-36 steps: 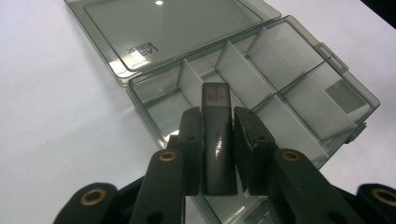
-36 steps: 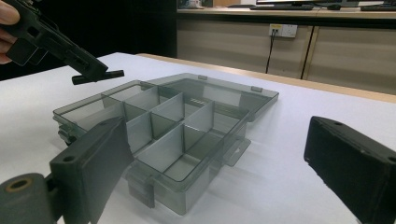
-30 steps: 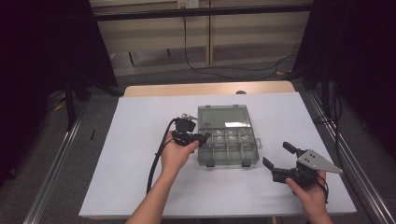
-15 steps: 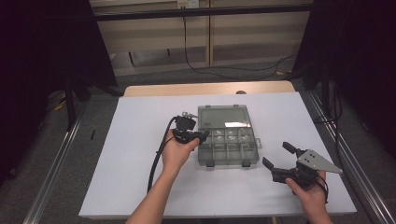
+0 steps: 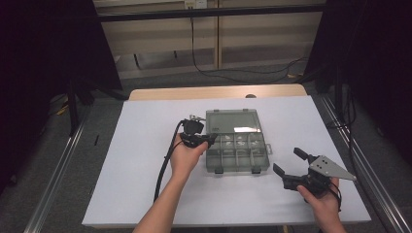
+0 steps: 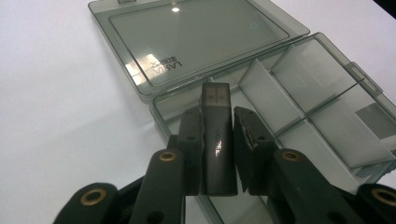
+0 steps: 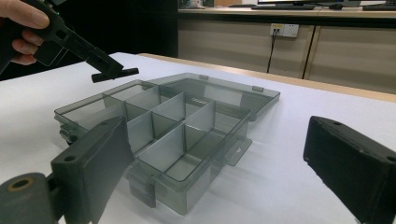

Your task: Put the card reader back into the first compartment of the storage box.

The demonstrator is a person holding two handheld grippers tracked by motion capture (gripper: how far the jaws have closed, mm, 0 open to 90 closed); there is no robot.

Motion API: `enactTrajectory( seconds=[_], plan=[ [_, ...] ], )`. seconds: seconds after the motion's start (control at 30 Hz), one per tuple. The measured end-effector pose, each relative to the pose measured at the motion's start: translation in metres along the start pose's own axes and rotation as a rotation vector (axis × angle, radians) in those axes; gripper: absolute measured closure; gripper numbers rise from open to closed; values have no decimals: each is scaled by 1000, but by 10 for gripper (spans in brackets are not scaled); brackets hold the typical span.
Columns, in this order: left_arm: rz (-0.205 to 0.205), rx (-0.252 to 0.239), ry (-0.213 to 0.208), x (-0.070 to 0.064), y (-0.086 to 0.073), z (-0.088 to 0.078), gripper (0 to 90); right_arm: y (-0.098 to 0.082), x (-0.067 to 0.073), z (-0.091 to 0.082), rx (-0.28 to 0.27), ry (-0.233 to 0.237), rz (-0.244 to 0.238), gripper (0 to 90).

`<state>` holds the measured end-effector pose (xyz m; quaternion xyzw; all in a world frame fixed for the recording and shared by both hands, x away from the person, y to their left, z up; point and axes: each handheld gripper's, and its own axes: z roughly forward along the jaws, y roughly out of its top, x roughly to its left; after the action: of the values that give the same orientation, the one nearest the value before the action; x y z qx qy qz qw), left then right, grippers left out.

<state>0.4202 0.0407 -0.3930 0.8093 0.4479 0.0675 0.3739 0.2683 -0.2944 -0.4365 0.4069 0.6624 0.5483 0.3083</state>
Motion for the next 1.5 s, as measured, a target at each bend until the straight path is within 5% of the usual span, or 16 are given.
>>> enactTrajectory(
  seconds=[1.5],
  plan=[
    [-5,-3,62,-8,-4,23,738,0,0,0,2,2,2,69]
  ],
)
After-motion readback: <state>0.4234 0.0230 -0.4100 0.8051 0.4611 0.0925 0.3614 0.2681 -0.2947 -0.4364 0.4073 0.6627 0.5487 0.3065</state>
